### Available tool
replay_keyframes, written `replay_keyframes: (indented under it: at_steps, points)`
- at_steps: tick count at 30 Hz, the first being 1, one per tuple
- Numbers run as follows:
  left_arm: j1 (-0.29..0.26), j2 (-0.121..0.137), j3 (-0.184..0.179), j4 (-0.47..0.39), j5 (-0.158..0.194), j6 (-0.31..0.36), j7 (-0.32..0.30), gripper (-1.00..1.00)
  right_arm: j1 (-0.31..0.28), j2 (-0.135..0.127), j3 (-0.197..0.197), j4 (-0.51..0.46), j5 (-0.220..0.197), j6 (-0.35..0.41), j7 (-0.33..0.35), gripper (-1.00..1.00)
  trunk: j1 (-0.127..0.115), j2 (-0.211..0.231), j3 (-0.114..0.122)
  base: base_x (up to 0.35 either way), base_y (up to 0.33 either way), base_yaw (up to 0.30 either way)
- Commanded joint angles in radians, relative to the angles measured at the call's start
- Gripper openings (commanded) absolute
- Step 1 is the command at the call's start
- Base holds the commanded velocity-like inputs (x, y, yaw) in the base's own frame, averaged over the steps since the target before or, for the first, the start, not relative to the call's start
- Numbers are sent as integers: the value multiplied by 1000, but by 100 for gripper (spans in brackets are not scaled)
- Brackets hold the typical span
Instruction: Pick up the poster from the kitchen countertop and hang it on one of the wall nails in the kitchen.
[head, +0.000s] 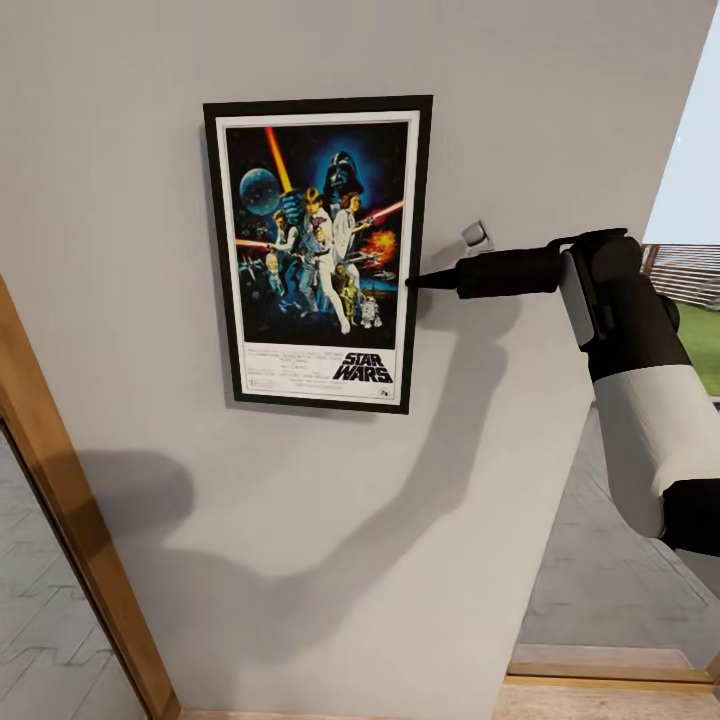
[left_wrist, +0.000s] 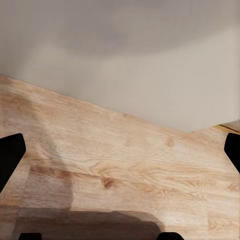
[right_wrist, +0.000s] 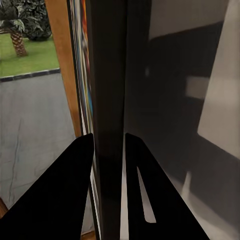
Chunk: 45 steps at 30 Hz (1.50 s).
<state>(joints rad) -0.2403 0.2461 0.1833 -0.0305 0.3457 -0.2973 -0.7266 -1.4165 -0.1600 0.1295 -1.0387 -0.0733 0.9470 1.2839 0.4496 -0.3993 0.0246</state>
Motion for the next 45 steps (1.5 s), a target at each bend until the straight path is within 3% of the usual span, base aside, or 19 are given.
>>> replay_keyframes:
  at_steps: [1, 30, 31, 45]
  points:
    - [0, 0, 8, 1, -6, -3, -4, 100, 0, -1, 6, 0, -8, 9, -3, -100, 0, -1, 0, 0, 0, 0]
    - [0, 5, 10, 2, -5, -3, -4, 100, 1, -1, 13, 0, -8, 9, -3, -100, 0, -1, 0, 49, 0, 0]
    - [0, 4, 10, 2, -5, -3, -4, 100, 1, -1, 12, 0, -7, 9, -3, 100, 0, -1, 0, 5, 0, 0]
    - [0, 5, 10, 2, -5, -3, -4, 100, 1, -1, 12, 0, -6, 10, -10, 100, 0, -1, 0, 0, 0, 0]
